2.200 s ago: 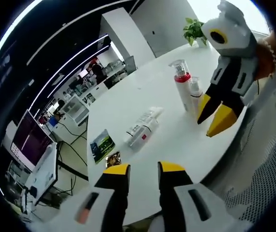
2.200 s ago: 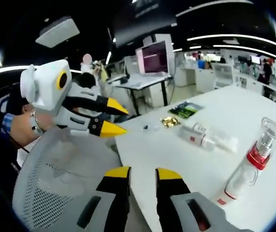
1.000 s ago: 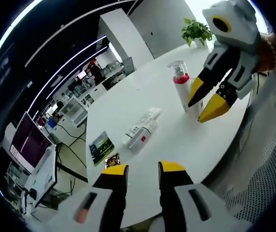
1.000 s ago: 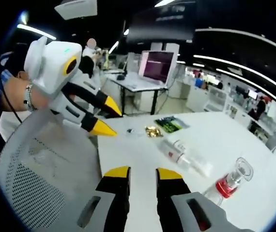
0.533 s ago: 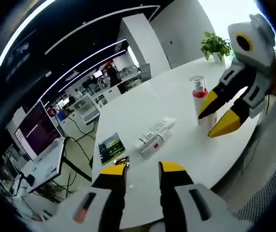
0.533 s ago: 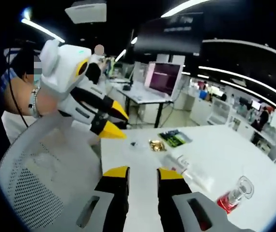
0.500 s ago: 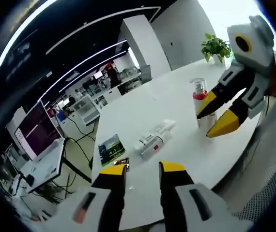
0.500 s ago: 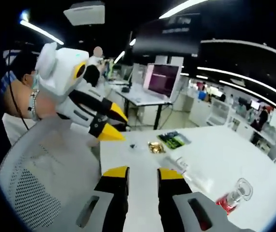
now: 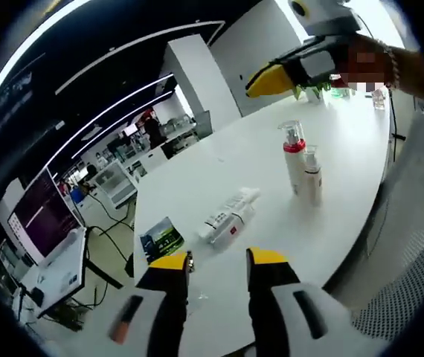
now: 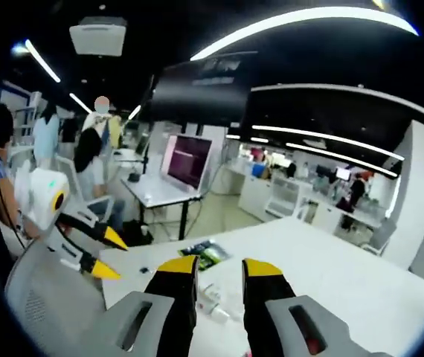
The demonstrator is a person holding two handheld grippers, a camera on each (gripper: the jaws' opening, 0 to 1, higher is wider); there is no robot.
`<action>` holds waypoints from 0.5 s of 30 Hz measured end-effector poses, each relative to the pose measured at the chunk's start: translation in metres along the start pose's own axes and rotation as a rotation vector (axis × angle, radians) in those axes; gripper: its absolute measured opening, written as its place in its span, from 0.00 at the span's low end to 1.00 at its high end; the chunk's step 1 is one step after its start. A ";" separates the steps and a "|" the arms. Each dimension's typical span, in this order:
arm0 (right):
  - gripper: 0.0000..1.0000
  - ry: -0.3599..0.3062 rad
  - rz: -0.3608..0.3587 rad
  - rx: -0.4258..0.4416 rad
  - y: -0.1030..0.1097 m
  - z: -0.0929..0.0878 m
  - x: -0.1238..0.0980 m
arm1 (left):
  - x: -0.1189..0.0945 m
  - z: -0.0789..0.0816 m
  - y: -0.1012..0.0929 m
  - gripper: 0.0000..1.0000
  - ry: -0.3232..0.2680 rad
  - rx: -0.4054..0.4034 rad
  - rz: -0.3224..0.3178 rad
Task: Arrange the skincare products in the storage area until every visible bottle or jar stands upright without overlapping.
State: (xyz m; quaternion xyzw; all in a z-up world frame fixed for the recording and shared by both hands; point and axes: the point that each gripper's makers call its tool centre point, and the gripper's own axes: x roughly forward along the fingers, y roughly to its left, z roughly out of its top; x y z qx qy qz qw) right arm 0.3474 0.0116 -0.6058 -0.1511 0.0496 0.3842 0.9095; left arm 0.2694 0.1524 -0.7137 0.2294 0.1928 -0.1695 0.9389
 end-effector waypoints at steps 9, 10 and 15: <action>0.19 0.084 -0.105 -0.002 -0.046 0.004 -0.004 | 0.003 -0.008 -0.008 0.31 0.023 0.007 -0.051; 0.20 0.094 -0.104 -0.002 -0.049 0.005 -0.003 | 0.003 -0.009 -0.008 0.31 0.031 0.010 -0.057; 0.25 0.152 -0.101 -0.045 -0.064 0.002 0.006 | 0.003 -0.012 -0.004 0.28 0.034 -0.010 -0.065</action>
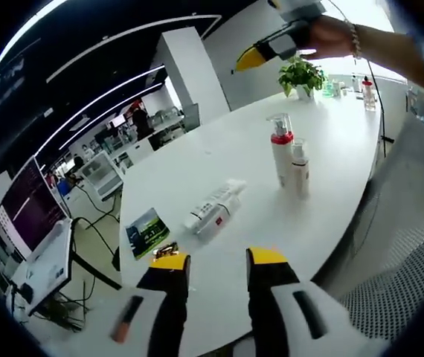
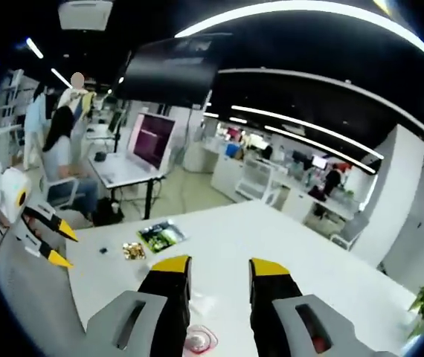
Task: Arrange the skincare products in the storage area until every visible bottle or jar stands upright without overlapping.
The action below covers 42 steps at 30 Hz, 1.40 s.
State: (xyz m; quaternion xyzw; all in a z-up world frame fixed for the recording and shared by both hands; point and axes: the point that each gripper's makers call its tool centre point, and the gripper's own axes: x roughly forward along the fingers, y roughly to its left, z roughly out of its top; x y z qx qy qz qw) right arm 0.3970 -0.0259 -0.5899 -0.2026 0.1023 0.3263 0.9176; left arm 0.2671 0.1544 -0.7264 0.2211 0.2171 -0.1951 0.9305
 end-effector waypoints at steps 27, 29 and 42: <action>0.40 0.476 0.610 -0.438 0.060 -0.096 0.168 | 0.005 -0.016 0.007 0.28 0.094 0.044 0.050; 0.40 0.512 0.641 -0.443 0.064 -0.107 0.179 | 0.005 -0.019 0.008 0.28 0.113 0.048 0.054; 0.37 0.672 0.808 -0.589 0.094 -0.182 0.204 | 0.005 -0.032 0.016 0.27 0.186 0.012 0.095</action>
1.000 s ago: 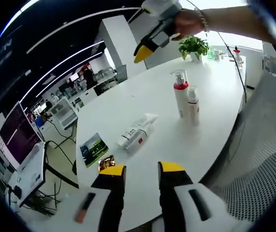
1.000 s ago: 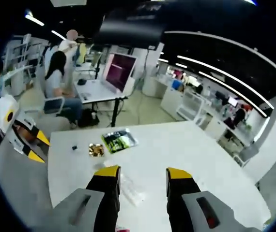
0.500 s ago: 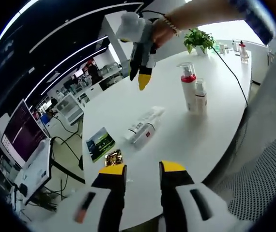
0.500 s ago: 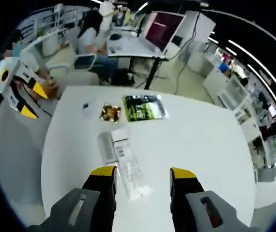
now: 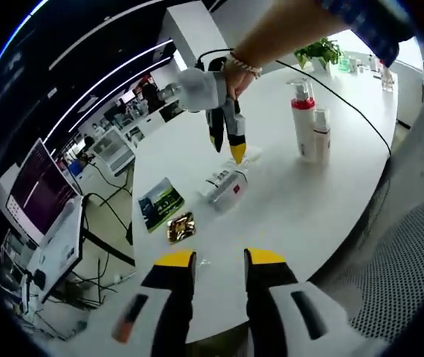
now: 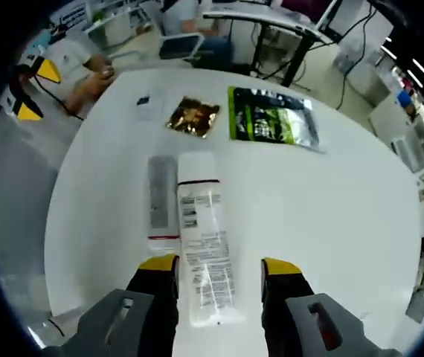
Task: Arrange the skincare products in the storage area until every visible bottle or jar stands upright without overlapping.
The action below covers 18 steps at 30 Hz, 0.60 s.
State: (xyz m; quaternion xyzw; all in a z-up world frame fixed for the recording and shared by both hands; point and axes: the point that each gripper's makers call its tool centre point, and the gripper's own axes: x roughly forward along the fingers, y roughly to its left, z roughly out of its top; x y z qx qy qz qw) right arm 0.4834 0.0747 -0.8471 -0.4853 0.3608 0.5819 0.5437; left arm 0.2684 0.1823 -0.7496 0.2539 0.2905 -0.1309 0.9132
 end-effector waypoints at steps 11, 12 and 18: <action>0.34 0.044 0.095 -0.002 0.009 -0.006 0.019 | 0.001 -0.004 0.000 0.27 0.023 0.003 -0.001; 0.33 0.045 0.111 -0.001 0.010 -0.007 0.020 | 0.001 -0.004 -0.001 0.26 0.023 0.005 -0.001; 0.34 0.097 0.119 -0.014 0.008 -0.003 0.021 | 0.000 -0.004 0.000 0.25 0.019 0.006 0.002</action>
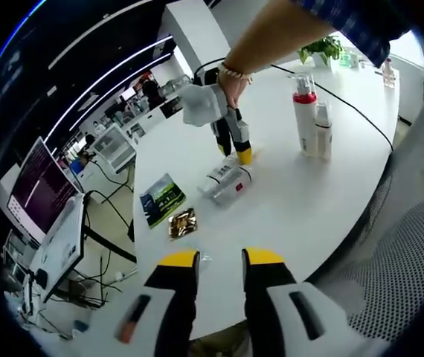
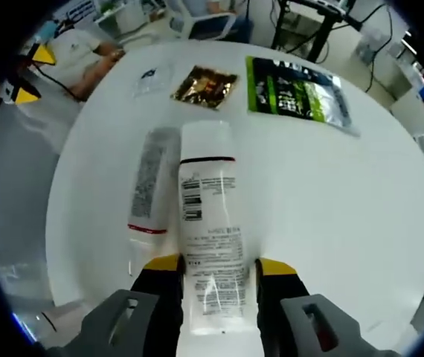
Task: Arrange the skincare products in the storage area until every visible bottle or jar stands upright without overlapping.
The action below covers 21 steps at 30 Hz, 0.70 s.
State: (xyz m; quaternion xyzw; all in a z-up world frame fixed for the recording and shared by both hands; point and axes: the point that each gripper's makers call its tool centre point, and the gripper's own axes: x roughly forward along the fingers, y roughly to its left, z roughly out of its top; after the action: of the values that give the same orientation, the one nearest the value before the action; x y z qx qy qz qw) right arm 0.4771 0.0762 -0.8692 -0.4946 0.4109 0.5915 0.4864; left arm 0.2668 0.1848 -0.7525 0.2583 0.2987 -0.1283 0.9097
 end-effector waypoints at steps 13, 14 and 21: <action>0.36 0.102 0.000 0.017 -0.006 -0.005 0.004 | 0.001 -0.002 -0.002 0.25 0.017 0.017 -0.003; 0.36 0.101 0.000 0.020 -0.007 -0.006 0.003 | 0.001 -0.003 -0.001 0.25 0.019 0.019 0.002; 0.34 0.117 -0.013 0.021 0.004 -0.002 0.001 | 0.001 -0.003 0.000 0.25 0.024 0.023 0.008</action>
State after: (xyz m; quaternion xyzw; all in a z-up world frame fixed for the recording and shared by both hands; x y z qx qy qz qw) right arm 0.4732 0.0732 -0.8707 -0.5258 0.4415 0.5543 0.4705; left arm 0.2656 0.1862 -0.7555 0.2715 0.3073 -0.1252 0.9034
